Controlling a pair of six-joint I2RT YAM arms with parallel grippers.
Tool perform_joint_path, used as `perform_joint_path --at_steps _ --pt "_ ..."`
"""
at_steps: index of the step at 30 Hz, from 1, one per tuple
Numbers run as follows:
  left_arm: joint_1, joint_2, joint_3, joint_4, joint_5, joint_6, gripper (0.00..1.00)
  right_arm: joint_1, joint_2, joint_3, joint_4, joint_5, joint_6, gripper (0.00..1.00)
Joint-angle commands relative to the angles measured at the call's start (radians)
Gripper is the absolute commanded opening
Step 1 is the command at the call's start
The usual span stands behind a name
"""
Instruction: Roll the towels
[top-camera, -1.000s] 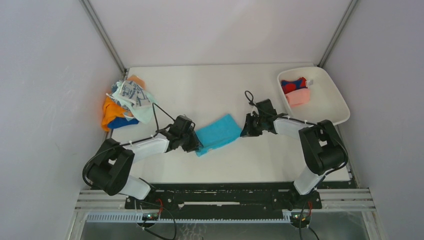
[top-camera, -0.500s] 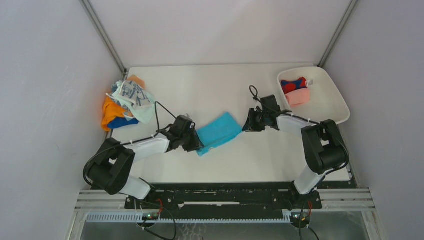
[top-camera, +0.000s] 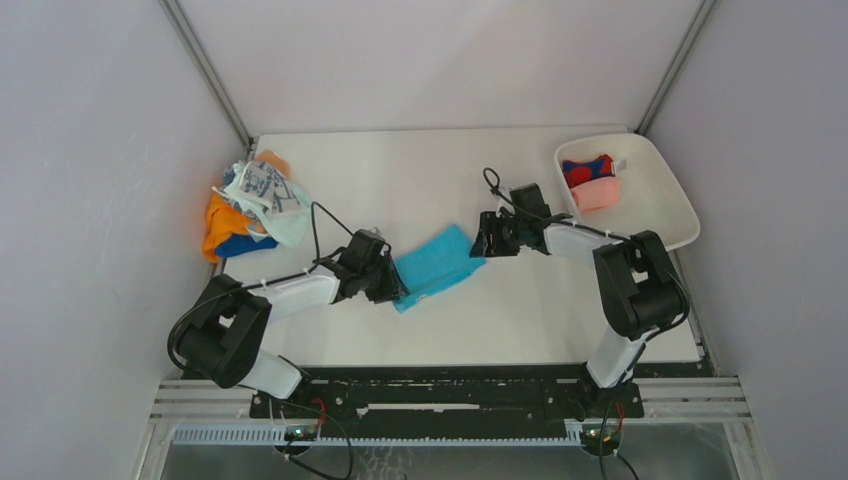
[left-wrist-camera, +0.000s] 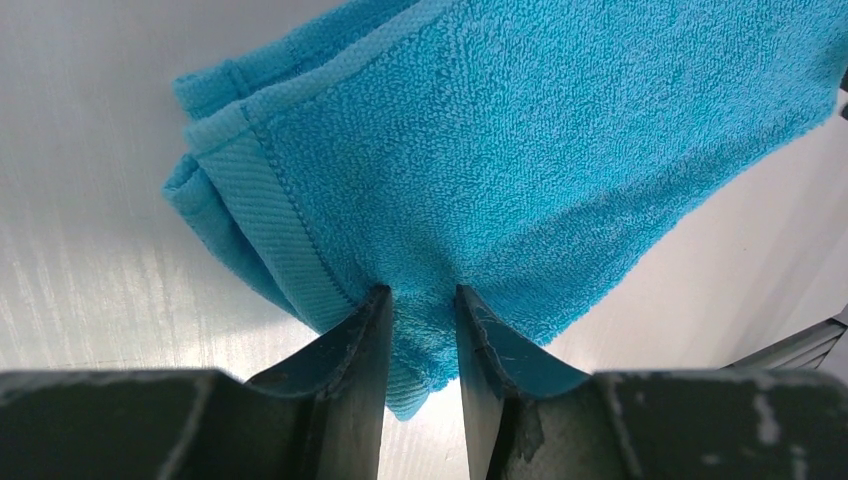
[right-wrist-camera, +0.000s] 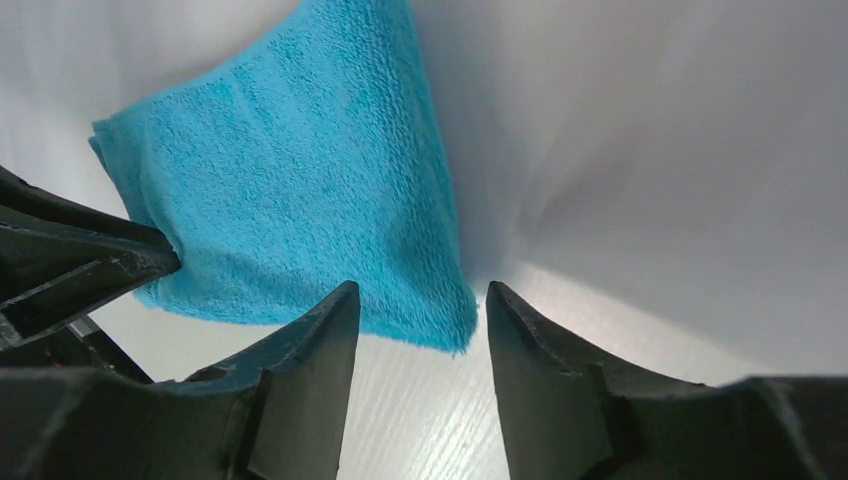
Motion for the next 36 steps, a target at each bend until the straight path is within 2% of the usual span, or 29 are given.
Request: perform_joint_path --at_steps 1,6,8,16,19,24,27,33,36 --pt "-0.001 0.025 -0.009 -0.098 -0.008 0.046 0.36 0.016 0.066 0.05 0.037 -0.029 -0.041 0.47" --pt "-0.001 0.004 -0.026 -0.13 -0.023 0.068 0.36 -0.042 0.086 0.054 0.009 0.011 -0.019 0.19" --pt "-0.001 -0.002 -0.033 -0.149 -0.028 0.086 0.36 -0.072 0.075 0.049 -0.01 0.03 0.002 0.12" --pt "-0.001 -0.002 -0.039 -0.2 -0.034 0.148 0.36 -0.102 0.026 -0.03 -0.046 0.059 0.089 0.0" --pt "-0.002 0.004 -0.028 -0.2 -0.018 0.164 0.37 -0.093 -0.002 -0.045 -0.001 -0.012 0.069 0.06" --pt "-0.002 -0.015 -0.013 -0.221 -0.025 0.202 0.37 -0.03 -0.056 -0.021 0.096 -0.074 0.034 0.34" --pt "-0.001 -0.015 -0.013 -0.225 -0.029 0.229 0.37 0.006 -0.008 0.04 0.095 -0.067 0.01 0.43" --pt "-0.001 0.003 -0.009 -0.211 -0.009 0.226 0.37 0.044 0.124 0.142 0.109 -0.062 0.022 0.51" --pt "-0.002 0.0 -0.009 -0.211 -0.011 0.228 0.37 0.055 0.186 0.19 0.097 -0.07 0.019 0.49"
